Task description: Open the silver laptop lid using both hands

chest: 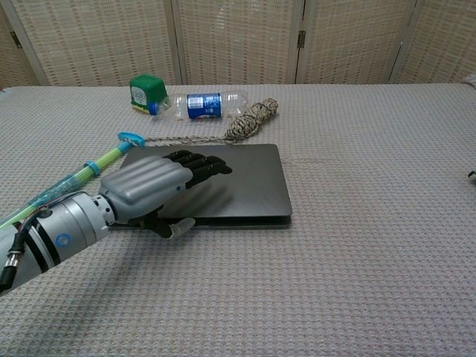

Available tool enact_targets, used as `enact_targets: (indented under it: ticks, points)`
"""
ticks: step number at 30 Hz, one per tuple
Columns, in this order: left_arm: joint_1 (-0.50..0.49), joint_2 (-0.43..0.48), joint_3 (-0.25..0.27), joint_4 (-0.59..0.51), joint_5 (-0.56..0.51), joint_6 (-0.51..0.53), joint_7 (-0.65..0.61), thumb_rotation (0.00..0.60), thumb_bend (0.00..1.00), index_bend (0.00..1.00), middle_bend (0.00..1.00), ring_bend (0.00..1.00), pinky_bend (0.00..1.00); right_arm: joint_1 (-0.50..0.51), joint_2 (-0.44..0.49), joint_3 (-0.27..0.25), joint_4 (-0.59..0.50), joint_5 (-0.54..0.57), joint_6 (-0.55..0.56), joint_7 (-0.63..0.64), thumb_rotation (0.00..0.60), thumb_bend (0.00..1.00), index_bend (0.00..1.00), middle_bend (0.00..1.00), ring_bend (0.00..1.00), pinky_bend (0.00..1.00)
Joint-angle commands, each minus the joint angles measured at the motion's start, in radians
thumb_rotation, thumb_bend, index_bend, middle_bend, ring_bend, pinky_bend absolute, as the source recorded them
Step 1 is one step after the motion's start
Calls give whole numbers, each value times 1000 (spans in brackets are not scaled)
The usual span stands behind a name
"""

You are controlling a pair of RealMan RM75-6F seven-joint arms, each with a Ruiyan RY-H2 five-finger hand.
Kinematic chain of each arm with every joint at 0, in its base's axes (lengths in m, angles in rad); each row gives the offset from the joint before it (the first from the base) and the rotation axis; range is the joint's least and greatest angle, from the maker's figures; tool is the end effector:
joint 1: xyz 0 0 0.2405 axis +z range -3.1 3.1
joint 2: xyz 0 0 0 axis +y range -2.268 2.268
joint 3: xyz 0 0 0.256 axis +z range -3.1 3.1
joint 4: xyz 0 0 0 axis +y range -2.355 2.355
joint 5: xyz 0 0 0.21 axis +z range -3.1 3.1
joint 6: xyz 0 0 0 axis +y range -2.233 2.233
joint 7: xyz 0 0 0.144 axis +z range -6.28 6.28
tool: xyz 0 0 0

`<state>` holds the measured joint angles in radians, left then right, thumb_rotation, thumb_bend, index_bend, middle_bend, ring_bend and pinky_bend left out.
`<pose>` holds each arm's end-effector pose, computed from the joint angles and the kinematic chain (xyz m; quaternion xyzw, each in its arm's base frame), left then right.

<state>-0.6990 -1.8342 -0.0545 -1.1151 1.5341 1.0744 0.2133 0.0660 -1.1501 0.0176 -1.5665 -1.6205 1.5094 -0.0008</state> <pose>-0.1449 0.3045 -0.0917 -0.8035 -0.2482 -0.4063 0.3574 -0.3059 -0.1679 0.1451 0.6299 -0.3652 0.3974 0.5585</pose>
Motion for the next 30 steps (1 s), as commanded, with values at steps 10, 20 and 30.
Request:
enact_targets:
  ticks: [10,20,30]
  points:
    - [-8,-120,-37,292,101,235,-111,600,653,0,74,41,0,146,12,-77,-98,-165,-205,-12,600,520,0,22,88,0]
    - [-69,-88,-88,278,85,222,-91,600,652,0,73,36,0,322,-14,-53,-197,-135,-480,-73,600,519,0,22,76,0]
    - [-82,-61,-96,232,61,200,-59,600,652,0,73,29,0,514,-132,46,-167,51,-739,-14,600,855,0,0,16,0]
